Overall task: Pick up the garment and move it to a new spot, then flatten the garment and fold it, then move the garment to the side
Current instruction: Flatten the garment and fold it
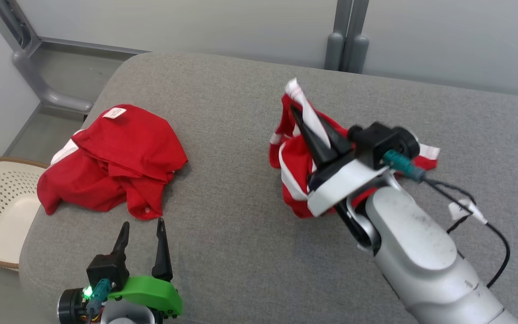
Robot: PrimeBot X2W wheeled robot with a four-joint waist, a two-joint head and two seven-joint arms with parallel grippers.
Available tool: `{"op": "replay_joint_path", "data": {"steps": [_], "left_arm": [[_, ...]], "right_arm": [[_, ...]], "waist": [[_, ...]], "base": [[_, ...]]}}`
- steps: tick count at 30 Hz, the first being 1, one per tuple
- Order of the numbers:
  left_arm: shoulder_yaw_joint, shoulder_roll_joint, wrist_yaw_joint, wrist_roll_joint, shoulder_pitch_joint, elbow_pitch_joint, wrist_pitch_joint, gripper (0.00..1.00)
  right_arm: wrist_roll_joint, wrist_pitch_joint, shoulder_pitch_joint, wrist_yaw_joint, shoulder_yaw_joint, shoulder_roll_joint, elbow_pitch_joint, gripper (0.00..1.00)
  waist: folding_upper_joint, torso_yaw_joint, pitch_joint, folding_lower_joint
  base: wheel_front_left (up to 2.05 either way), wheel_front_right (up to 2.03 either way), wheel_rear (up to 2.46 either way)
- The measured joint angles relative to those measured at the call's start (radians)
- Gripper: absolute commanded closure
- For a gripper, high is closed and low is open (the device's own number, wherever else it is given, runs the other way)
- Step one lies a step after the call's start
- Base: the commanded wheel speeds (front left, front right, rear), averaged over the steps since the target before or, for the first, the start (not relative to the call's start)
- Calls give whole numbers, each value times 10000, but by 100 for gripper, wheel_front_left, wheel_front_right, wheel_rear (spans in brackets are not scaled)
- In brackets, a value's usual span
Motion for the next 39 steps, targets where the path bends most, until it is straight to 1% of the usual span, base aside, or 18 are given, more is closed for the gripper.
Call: {"op": "replay_joint_path", "data": {"steps": [3,5,7,10,12,16,17,18,19,20,23,25,28,33,35,39], "left_arm": [[-23,0,0,0,22,29,0,0],[-17,0,2,0,68,31,0,0],[0,2,8,0,114,50,0,0],[21,2,19,-17,120,38,2,0],[38,2,19,-52,123,35,2,0],[40,2,13,-56,119,40,0,0],[29,0,0,-50,112,54,2,0],[44,0,-6,-38,105,59,0,0],[36,2,-13,-13,96,59,0,0],[36,0,-13,0,85,58,0,0],[52,0,-54,81,15,67,0,0],[69,0,-98,134,-52,75,0,0],[73,-2,-148,184,-57,92,0,0],[69,0,-230,265,-57,117,0,0],[-12,0,-270,272,-58,96,0,0],[-545,2,-466,370,-168,54,0,0]], "right_arm": [[598,0,-589,0,-541,19,-846,100],[861,0,-701,0,-1014,29,-1135,100],[878,0,-683,0,-1478,13,-1214,100],[736,-2,-188,0,-2094,13,-838,100],[347,0,373,-2,-2420,15,-426,100],[-232,0,1635,-2,-3672,13,460,100],[-343,0,1956,-2,-4105,12,713,76],[-470,0,2169,-2,-4401,13,917,19],[-671,0,2381,-2,-4794,15,1162,0],[-788,0,2549,-2,-5177,8,1361,0],[-1045,0,2742,-2,-5871,-4,1509,0],[-1156,0,2842,-2,-6263,13,1392,0],[-1292,0,3057,-2,-6566,-2,1032,0],[-1547,0,3426,-2,-6364,4,441,0],[-1463,0,3525,-2,-6335,10,318,0],[-1338,0,3732,-2,-6153,10,163,0]], "waist": [[0,75,-67,0],[0,87,-109,0],[0,58,-129,0],[0,-88,-127,0],[0,-210,-109,0],[0,-518,-43,1],[0,-610,-17,0],[0,-683,5,0],[0,-775,34,0],[0,-870,67,0],[0,-1117,147,0],[0,-1313,199,0],[0,-1587,228,0],[0,-2041,172,0],[0,-2203,131,0],[0,-2529,41,0]], "base": [[0,0,0],[0,0,0],[0,0,0],[0,0,0],[0,0,0],[0,0,0],[0,0,0],[0,0,0],[0,0,0],[0,0,0],[0,0,0],[0,0,0],[0,0,0],[0,0,0],[0,0,0],[0,0,0]]}}
